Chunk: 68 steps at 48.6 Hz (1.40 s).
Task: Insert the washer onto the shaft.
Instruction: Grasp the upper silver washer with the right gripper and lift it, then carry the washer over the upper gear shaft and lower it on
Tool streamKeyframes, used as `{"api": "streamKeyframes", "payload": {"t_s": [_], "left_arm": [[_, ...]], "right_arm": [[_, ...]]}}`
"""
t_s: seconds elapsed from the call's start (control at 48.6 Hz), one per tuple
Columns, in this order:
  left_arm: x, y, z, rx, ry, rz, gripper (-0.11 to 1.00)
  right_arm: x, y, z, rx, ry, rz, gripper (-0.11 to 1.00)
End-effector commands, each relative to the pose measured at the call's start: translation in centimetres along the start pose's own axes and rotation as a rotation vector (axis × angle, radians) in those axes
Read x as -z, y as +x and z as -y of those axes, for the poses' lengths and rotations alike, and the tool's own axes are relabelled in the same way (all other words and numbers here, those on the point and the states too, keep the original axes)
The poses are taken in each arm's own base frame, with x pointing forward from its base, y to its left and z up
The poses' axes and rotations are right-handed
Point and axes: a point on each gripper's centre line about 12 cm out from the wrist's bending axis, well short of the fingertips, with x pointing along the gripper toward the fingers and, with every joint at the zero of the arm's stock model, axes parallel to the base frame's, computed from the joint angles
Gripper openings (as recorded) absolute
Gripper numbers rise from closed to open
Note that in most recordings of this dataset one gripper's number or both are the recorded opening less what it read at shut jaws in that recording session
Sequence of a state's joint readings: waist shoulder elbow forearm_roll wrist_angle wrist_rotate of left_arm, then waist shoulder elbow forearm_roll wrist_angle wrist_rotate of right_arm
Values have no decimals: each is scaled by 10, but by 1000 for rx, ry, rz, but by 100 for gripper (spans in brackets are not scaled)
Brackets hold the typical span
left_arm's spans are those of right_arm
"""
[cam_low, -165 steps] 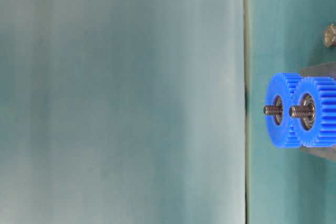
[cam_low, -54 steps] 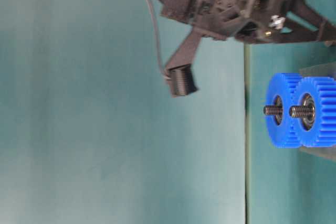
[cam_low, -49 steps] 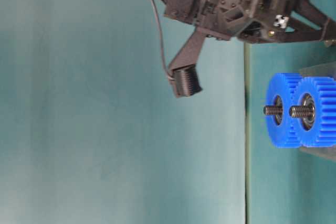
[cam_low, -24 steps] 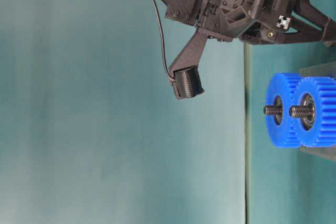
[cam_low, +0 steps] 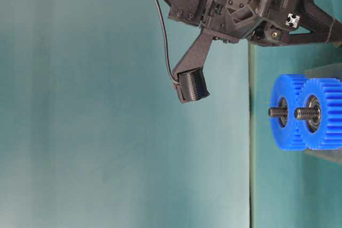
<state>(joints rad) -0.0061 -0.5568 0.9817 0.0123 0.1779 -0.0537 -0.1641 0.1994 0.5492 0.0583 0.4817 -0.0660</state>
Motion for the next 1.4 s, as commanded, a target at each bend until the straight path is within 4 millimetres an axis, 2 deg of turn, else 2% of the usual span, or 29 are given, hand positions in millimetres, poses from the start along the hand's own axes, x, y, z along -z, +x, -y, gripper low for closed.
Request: {"api": "streamKeyframes", "payload": {"t_s": [0.0, 0.288, 0.514, 0.719, 0.863, 1.089, 1.377], "left_arm": [[-6, -1, 0, 1, 0, 23, 0], [-5, -2, 0, 1, -31, 23, 0], [-5, -2, 0, 1, -29, 26, 0], [-4, -2, 1, 2, -30, 23, 0], [-3, -2, 1, 2, -30, 23, 0], [-1, -2, 1, 4, -29, 23, 0], [0, -3, 1, 4, -29, 29, 0]], "right_arm": [[-7, -14, 1, 3, -2, 26, 31], [-28, -70, -5, 1, -32, 73, 31], [-58, -87, -14, -5, -68, 133, 31], [-87, -89, -16, 11, -120, 169, 31], [-98, -83, -18, 11, -157, 141, 31], [-107, -72, -16, 14, -190, 118, 31], [-109, -63, -13, 15, -189, 104, 31]]}}
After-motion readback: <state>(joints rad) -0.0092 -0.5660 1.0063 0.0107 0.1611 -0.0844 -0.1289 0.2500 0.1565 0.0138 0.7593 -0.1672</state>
